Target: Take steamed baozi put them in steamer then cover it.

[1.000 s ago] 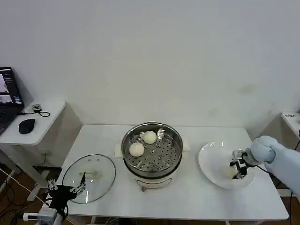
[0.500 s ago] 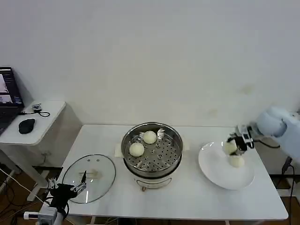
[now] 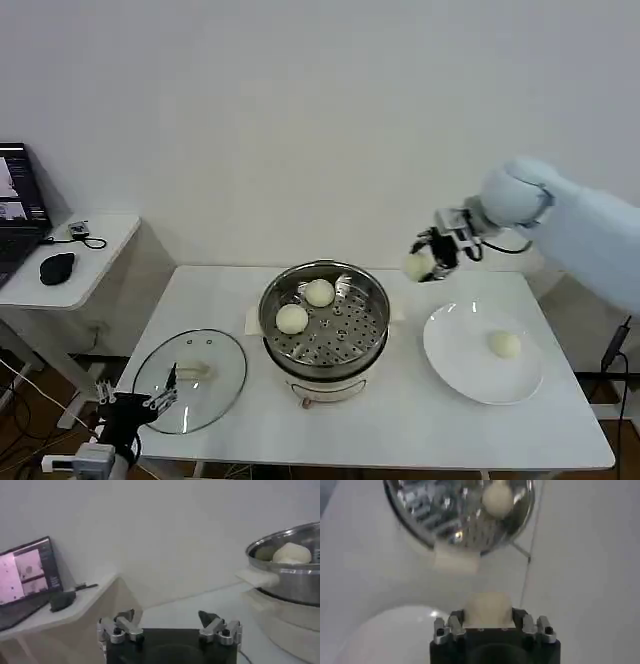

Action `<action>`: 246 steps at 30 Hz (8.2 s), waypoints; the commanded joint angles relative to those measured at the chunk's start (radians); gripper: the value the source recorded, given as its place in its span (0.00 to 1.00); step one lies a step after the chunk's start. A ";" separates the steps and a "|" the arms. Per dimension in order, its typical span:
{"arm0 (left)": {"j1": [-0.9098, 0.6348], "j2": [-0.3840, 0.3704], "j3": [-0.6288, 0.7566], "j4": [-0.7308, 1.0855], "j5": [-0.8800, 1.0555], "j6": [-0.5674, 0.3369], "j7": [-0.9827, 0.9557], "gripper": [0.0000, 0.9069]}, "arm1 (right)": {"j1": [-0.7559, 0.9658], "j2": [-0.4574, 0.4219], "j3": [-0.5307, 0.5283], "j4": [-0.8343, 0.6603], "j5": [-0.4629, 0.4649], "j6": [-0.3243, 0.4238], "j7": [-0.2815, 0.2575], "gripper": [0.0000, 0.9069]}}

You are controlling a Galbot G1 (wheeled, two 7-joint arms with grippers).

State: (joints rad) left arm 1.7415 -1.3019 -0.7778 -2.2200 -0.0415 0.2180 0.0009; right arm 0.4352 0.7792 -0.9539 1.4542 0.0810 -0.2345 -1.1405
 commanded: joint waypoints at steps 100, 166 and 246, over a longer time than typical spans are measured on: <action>-0.038 0.078 0.038 0.028 -0.025 -0.008 0.009 1.00 | -0.840 -0.438 0.591 -0.104 -0.171 -0.006 0.146 1.00; -0.040 0.072 -0.024 0.096 -0.028 -0.009 0.012 1.00 | -0.571 -0.029 0.509 -0.584 -0.511 0.277 -0.056 0.81; -0.054 0.054 -0.053 0.082 -0.028 -0.008 0.011 1.00 | -0.050 0.254 -0.233 -0.094 0.259 -0.417 0.217 0.82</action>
State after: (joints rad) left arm 1.6862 -1.2470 -0.8312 -2.1367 -0.0706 0.2105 0.0113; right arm 0.3972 1.0299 -1.1821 1.3656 0.3705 -0.6493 -0.9187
